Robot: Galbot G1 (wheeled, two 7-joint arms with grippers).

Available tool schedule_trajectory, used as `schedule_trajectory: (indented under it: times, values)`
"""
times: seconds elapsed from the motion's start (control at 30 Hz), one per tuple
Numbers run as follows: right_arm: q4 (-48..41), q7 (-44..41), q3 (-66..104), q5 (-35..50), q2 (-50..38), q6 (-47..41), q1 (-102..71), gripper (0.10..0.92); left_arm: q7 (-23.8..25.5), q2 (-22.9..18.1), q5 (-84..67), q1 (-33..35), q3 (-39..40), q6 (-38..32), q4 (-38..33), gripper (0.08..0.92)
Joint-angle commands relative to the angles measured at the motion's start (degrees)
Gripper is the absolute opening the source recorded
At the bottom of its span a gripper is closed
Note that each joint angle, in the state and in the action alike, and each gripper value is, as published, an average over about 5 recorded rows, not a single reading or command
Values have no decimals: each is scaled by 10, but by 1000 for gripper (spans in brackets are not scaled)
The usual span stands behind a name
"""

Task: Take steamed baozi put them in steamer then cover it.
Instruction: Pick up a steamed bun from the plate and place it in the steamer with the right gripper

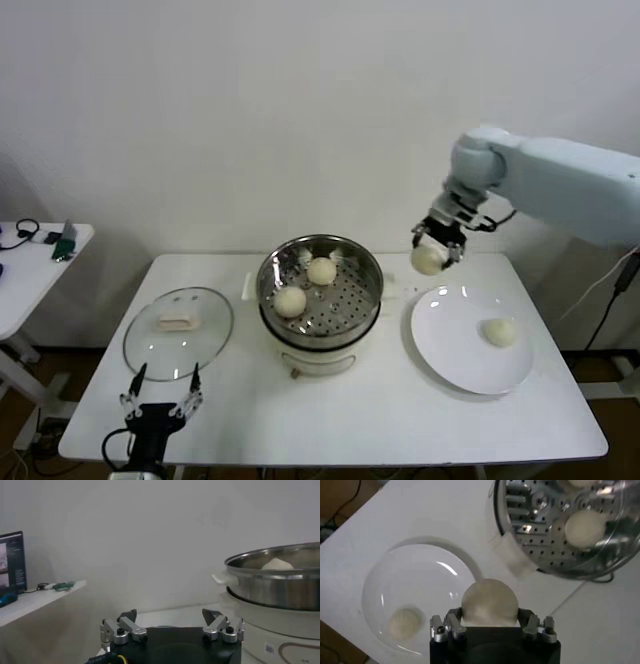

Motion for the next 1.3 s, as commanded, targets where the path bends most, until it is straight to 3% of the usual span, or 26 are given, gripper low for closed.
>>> schedule_trajectory:
  times: [0.03, 0.47, 1.07, 1.3]
  values:
    - [2, -12, 2, -11, 147, 71, 20, 712, 0, 5, 2, 4, -1, -1, -3, 823]
    - [-13, -12, 7, -107, 228, 125, -96, 712, 0, 5, -2, 10, -6, -4, 5, 823]
    - [-18, -20, 3, -117, 240, 126, -140, 724, 0, 0, -7, 8, -7, -7, 20, 823]
    - [-13, -31, 7, -106, 232, 113, -130, 812, 0, 0, -7, 5, -8, -7, 22, 823]
